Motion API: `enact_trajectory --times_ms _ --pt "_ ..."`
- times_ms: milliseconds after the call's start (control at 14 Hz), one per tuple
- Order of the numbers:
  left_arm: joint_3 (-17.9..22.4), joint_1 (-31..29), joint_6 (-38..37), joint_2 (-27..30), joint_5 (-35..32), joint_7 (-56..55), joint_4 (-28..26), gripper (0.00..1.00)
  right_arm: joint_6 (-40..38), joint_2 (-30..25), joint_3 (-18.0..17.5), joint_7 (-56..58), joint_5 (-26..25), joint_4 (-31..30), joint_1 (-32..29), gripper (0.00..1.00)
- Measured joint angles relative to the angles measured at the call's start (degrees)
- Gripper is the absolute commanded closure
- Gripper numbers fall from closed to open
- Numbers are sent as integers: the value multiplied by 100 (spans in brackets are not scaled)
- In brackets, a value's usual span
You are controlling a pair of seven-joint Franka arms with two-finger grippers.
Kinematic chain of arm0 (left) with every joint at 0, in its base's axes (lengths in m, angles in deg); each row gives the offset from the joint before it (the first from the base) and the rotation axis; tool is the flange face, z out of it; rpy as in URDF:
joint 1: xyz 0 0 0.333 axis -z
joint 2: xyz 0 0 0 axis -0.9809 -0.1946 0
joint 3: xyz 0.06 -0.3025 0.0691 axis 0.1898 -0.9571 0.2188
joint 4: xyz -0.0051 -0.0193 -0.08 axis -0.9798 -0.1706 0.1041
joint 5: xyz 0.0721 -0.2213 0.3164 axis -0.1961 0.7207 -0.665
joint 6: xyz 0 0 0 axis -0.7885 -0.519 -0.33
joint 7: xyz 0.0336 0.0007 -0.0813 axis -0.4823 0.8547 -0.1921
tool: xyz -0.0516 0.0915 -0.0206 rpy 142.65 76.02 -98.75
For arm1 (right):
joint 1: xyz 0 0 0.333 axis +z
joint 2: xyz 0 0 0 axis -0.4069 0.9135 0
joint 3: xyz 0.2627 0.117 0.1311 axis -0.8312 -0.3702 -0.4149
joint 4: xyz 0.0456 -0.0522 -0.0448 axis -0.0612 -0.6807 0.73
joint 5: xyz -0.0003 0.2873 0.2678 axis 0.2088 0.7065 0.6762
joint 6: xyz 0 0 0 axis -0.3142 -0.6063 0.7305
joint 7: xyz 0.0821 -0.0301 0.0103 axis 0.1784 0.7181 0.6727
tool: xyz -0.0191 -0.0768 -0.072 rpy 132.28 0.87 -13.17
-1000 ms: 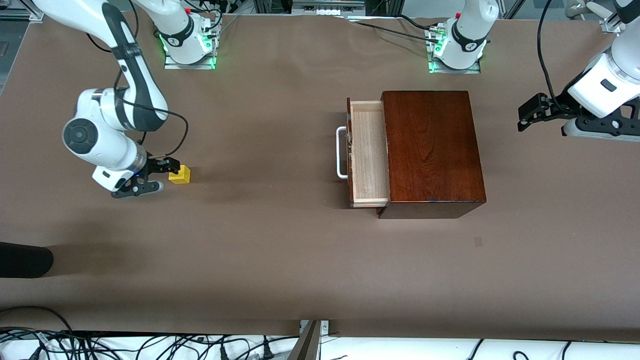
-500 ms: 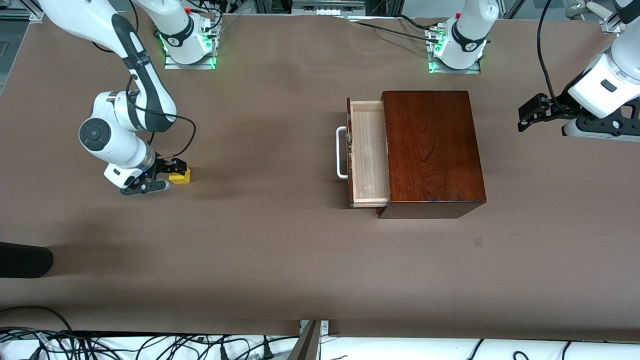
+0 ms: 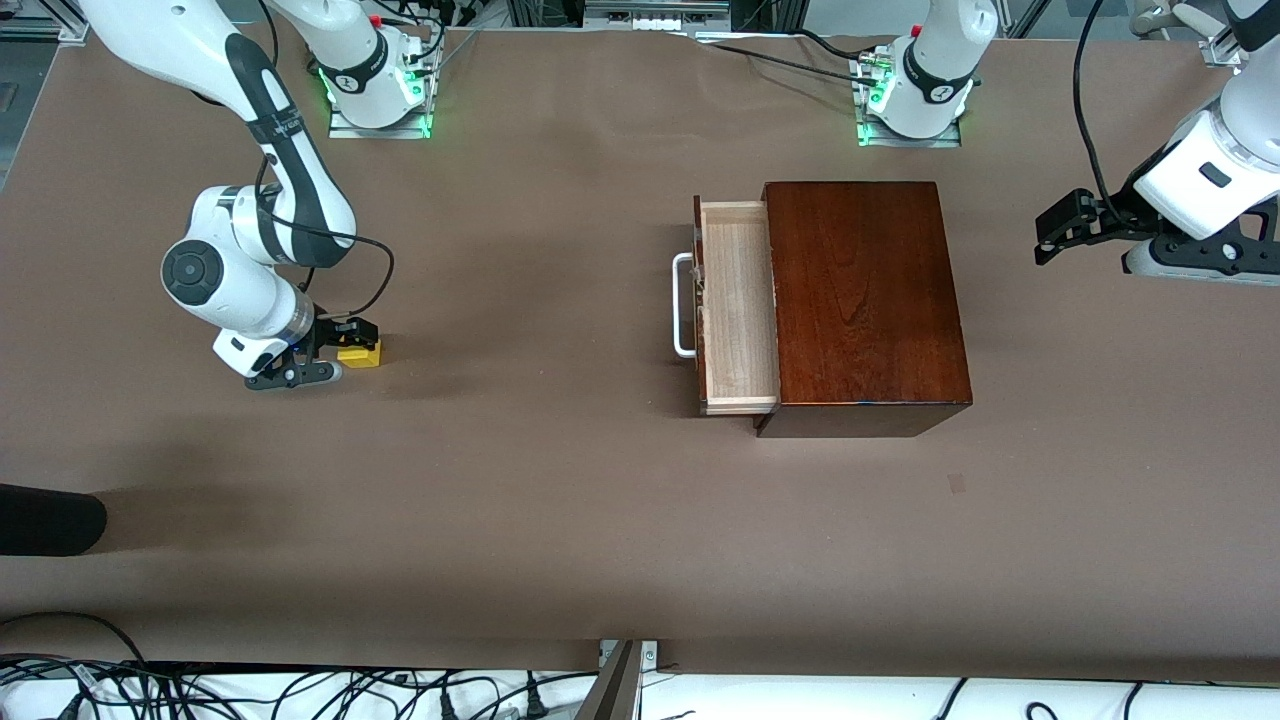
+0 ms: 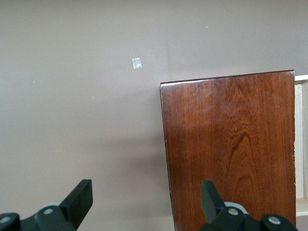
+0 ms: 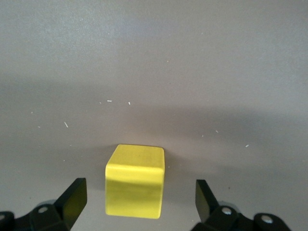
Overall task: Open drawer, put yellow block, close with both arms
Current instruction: 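Lower the right gripper onto the yellow cube and grasp it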
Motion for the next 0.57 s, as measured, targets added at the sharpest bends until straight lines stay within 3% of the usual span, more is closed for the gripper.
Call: enact_trajectory --times_ms 357,571 --pt "0 0 0 -8 0 0 0 0 360 71 -17 -21 3 -261 5 3" --pt "0 0 0 -8 0 0 0 0 393 105 -19 -24 4 -289 7 17"
